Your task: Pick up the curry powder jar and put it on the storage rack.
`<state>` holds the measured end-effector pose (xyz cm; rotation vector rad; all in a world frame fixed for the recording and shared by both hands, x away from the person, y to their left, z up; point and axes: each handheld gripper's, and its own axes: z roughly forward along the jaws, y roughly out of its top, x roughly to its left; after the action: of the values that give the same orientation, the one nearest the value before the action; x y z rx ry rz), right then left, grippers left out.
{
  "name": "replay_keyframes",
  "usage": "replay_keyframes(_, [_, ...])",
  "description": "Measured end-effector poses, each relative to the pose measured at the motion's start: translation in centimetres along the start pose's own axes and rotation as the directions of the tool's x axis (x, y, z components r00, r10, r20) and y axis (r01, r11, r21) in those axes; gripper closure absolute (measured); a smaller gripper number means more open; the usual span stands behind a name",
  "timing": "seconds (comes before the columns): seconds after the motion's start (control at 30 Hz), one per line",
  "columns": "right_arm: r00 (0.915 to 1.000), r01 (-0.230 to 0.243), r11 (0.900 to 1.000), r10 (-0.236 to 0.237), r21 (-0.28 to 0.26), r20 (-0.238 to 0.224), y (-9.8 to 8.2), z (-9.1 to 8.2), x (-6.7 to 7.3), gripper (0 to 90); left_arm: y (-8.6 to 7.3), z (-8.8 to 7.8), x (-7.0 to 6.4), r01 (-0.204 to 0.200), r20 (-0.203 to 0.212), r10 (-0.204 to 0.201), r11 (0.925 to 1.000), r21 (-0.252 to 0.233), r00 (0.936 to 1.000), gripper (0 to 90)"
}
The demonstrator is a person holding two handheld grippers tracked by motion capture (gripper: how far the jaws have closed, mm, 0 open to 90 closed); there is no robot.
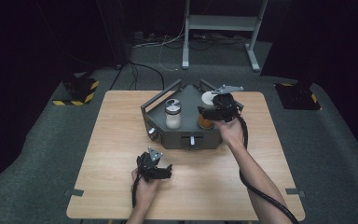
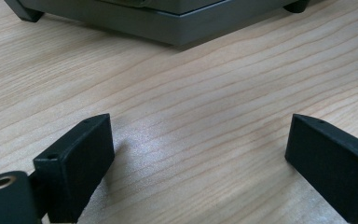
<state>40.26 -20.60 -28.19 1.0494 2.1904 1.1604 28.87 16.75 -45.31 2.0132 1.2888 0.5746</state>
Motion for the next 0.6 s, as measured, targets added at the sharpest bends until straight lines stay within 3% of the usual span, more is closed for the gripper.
replay_keyframes(0.47, [1.0000,0.003,1.000,-0.003,-0.003,-0.005,-0.08,-0.02,-0.11,34.4,0.00,0.00,0.01,0.001,0.001,-0.001,1.0000,0.000,1.0000,8.0])
replay_keyframes(0.6, [1.0000,0.001,1.000,-0.001,-0.003,-0.001,-0.10,-0.08,-0.12,30.6,0.00,0.00,0.01,0.001,0.001,-0.001,1.0000,0.000,1.0000,8.0])
